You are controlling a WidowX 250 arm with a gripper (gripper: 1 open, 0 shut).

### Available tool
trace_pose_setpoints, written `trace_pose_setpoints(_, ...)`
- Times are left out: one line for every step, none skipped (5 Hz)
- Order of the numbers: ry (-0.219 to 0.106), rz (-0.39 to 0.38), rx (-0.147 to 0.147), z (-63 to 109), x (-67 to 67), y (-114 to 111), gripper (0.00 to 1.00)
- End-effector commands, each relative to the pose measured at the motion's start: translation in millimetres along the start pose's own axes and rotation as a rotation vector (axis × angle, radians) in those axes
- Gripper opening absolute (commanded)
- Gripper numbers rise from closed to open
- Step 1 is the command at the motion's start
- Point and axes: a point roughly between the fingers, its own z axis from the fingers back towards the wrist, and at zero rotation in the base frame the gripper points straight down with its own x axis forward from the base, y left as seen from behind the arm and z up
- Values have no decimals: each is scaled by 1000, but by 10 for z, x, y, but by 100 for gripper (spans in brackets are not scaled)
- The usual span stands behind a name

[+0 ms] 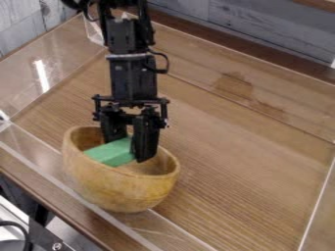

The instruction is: Remove the green block from inside the brown bowl and put it on the table

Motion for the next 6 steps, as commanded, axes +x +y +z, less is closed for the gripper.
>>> trace_pose_setpoints(-46, -22, 14, 200, -28, -65, 0)
trace_pose_setpoints(-43, -33, 8, 246, -22, -136, 0)
trace_pose_setpoints(-39, -44, 3, 289, -17, -203, 0)
trace_pose_setpoints(-34, -54, -1, 315, -11, -255, 0)
trace_pose_setpoints(-30, -65, -5, 336, -6, -304, 0)
trace_pose_setpoints(-26, -82, -8, 355, 10, -360, 0)
